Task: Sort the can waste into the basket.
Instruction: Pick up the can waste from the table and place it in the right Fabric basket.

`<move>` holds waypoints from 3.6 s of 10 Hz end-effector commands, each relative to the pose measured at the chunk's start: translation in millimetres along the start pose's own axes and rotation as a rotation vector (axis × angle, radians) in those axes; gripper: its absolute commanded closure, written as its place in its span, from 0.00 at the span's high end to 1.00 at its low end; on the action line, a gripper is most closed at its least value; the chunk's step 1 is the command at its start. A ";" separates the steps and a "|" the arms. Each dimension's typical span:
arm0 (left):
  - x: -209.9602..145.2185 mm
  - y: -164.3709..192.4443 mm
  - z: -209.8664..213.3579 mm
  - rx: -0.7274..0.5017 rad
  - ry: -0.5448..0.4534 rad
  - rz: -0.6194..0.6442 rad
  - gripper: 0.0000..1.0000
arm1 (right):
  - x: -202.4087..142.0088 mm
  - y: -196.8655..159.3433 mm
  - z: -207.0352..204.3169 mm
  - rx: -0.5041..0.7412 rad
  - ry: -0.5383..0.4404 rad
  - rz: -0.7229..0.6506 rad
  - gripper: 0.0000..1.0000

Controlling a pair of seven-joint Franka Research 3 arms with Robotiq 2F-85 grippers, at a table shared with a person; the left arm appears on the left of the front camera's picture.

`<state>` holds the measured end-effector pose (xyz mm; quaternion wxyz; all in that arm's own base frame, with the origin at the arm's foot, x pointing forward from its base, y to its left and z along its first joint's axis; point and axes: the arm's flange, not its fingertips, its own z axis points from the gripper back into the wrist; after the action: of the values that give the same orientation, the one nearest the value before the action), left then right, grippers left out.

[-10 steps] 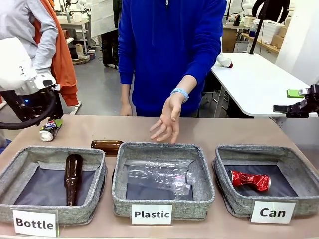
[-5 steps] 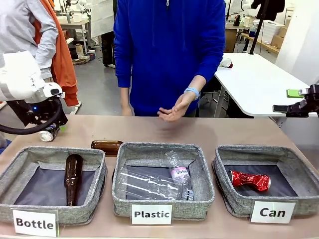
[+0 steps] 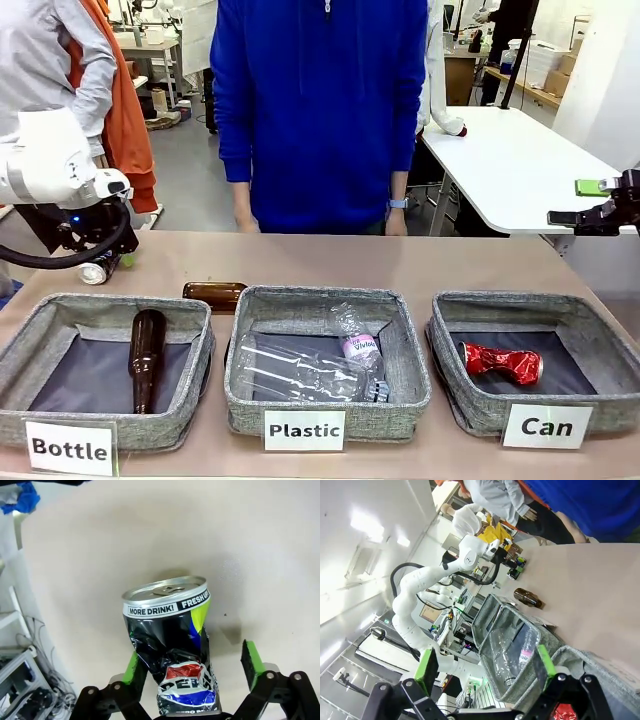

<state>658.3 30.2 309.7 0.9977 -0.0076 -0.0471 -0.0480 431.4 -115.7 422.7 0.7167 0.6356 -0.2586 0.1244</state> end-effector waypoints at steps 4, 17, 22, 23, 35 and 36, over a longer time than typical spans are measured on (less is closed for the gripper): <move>3.3 -0.1 -0.9 0.030 -0.019 0.017 0.00 | -0.4 2.0 1.4 0.001 0.013 0.006 1.00; -229.4 9.9 174.8 -0.262 -0.120 -0.557 0.00 | -0.4 2.0 1.4 0.001 0.013 0.006 1.00; -228.6 5.1 179.5 -0.245 -0.103 -0.558 0.00 | -0.4 2.0 1.4 0.001 0.013 0.006 1.00; -228.6 5.1 179.5 -0.245 -0.103 -0.558 0.00 | -0.4 2.0 1.4 0.001 0.013 0.006 1.00; -236.8 -60.8 291.9 -0.094 -0.230 -1.103 0.04 | -0.4 2.0 1.4 0.001 0.013 0.006 1.00; -273.5 6.7 303.1 -0.103 -0.265 -1.081 0.04 | -0.4 2.0 1.4 0.001 0.013 0.006 1.00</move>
<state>390.3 4.1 576.3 0.8213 -0.0310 -0.1476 -0.5502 431.4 -115.6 422.7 0.7167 0.6356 -0.2584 0.1246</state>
